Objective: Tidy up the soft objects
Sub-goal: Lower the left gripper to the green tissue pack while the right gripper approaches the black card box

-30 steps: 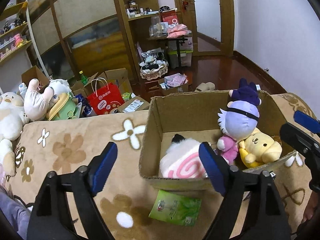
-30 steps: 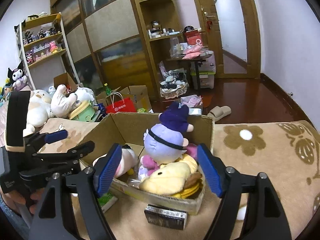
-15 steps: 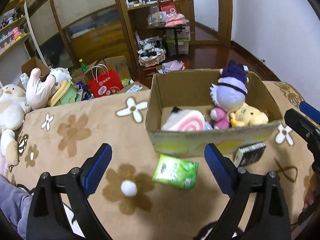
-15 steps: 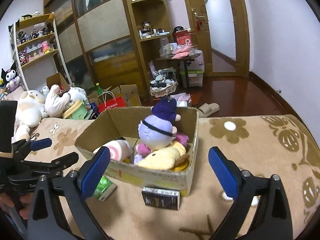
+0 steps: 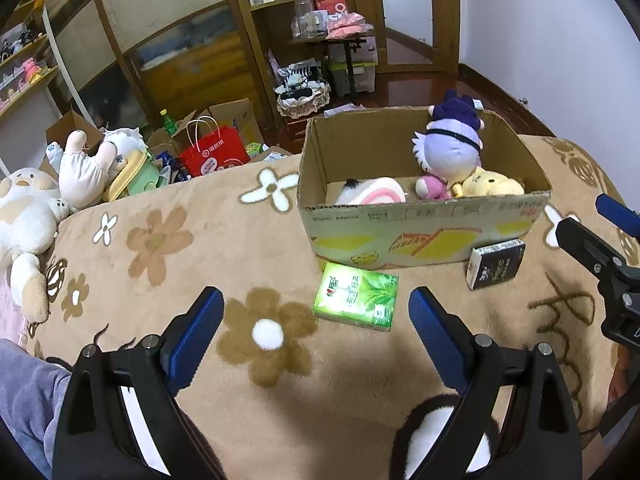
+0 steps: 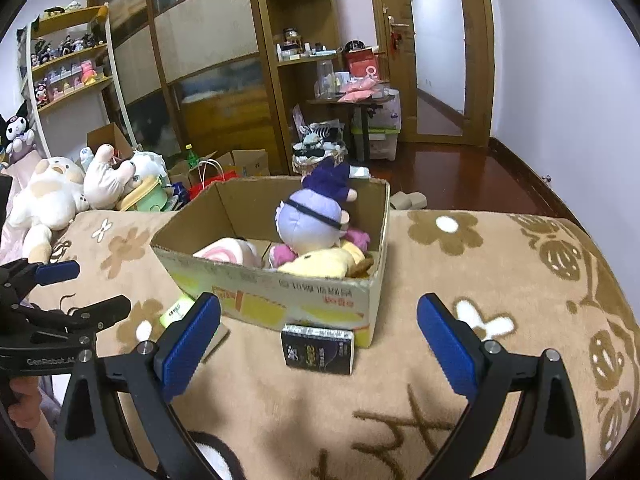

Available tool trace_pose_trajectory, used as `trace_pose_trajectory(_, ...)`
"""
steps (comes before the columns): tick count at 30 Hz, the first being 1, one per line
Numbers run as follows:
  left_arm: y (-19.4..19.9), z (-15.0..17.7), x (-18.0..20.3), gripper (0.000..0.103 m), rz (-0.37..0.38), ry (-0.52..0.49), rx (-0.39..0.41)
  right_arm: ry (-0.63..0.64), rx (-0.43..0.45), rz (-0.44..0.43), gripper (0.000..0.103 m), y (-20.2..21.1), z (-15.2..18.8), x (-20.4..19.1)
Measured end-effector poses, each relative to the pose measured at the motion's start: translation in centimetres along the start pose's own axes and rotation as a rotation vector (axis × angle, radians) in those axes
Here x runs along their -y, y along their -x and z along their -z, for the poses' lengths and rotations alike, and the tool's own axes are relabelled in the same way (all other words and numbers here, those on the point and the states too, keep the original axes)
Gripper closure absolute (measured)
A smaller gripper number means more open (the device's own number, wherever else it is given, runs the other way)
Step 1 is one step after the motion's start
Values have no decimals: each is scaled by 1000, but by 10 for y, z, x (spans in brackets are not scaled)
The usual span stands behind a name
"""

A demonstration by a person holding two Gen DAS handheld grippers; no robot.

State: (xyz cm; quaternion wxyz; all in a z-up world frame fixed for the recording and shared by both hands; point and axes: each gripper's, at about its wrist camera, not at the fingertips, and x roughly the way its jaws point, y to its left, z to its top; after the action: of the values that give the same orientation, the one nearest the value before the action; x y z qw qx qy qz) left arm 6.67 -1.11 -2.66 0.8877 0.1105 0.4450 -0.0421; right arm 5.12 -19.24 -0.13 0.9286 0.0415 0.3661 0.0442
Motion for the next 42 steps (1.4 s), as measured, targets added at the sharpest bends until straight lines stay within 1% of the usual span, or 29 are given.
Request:
trace_pose_trajectory(6, -8, 2, 2, 10, 5, -9, -23, 4, -25, 7, 0, -7, 8, -3)
trace_pose_trajectory(14, -28, 3, 6, 10, 15, -9, -67, -9, -45, 12, 0, -21, 13, -1)
trace_pose_trajectory(21, -50, 3, 18, 10, 4, -51, -111, -36, -75, 18, 0, -39, 16, 6)
trace_pose_trajectory(26, -64, 2, 24, 10, 20, -64, -143, -50, -97, 22, 0, -51, 18, 10)
trace_pose_trajectory(34, -95, 2, 31, 10, 47, -77, -218, -74, -135, 20, 0, -71, 20, 16)
trace_pose_trajectory(42, -126, 4, 31, 10, 35, -64, -284, -83, -186, 6, 0, -92, 27, 17)
